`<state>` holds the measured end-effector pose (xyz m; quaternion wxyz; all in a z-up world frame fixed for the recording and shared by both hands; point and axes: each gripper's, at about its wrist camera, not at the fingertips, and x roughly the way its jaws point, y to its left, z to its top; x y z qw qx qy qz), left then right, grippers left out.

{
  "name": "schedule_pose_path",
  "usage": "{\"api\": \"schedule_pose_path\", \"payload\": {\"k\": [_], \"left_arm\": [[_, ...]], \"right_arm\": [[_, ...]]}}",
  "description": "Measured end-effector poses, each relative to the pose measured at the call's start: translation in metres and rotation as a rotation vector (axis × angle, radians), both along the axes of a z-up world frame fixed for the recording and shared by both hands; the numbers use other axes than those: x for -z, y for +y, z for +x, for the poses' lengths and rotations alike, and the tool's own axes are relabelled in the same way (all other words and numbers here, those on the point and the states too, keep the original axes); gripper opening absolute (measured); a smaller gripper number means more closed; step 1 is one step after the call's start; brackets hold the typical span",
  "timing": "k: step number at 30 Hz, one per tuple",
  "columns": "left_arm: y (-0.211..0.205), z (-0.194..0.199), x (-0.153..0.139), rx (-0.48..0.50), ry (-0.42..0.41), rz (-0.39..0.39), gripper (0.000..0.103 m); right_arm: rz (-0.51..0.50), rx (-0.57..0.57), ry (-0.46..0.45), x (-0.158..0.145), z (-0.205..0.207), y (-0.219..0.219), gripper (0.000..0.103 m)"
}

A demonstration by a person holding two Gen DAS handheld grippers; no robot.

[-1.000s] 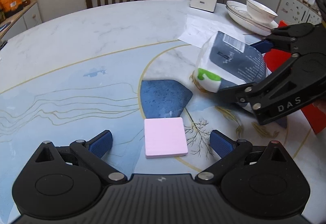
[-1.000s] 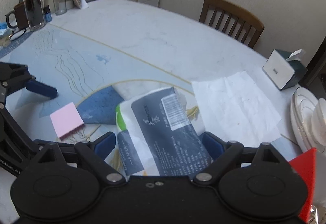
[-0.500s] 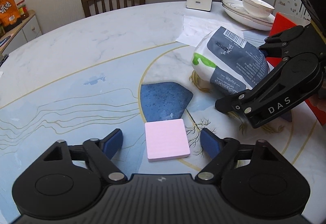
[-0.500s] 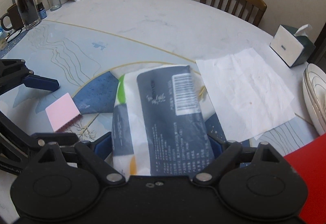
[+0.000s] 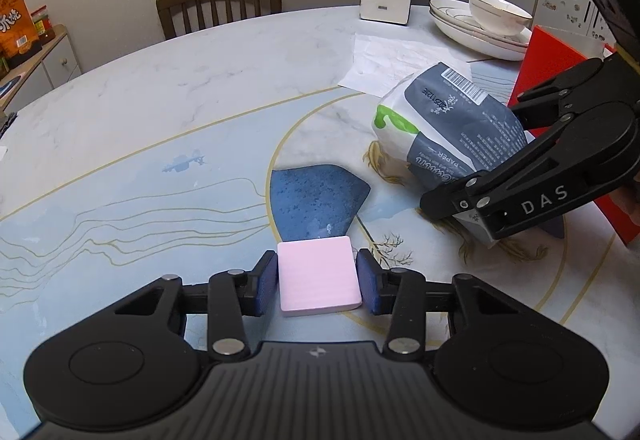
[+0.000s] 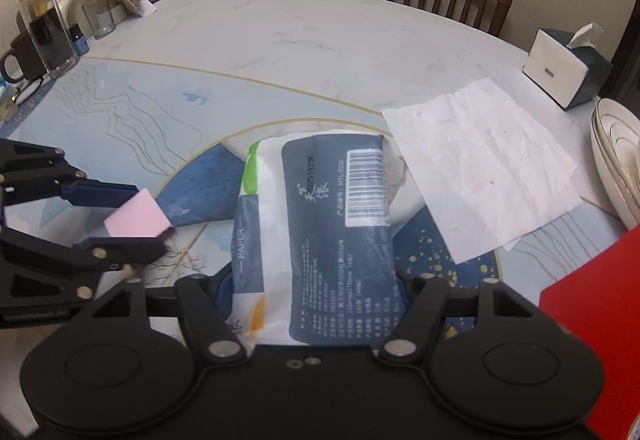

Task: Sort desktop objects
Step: 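Close left tool on the pink note pad while right tool grasps the white-grey tissue pack, then carry the note pad with left tool while right tool carries the tissue pack into the box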

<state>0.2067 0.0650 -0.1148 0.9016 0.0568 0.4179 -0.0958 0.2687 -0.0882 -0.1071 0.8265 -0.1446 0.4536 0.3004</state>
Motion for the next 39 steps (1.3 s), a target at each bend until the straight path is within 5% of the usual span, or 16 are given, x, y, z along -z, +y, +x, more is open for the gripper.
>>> {"api": "schedule_pose_path", "payload": {"k": [8, 18, 39], "left_arm": [[0.001, -0.006, -0.002, -0.006, 0.011, -0.014, 0.041], [-0.002, -0.022, -0.014, -0.009, 0.004, -0.053, 0.041], [-0.045, -0.047, -0.089, 0.079, -0.110, -0.161, 0.041]], "right_arm": [[0.041, 0.059, 0.039, -0.007, -0.014, -0.008, 0.048], [0.097, 0.120, 0.058, -0.024, -0.041, -0.028, 0.047], [0.172, 0.181, 0.009, -0.087, -0.090, -0.082, 0.047]]}}
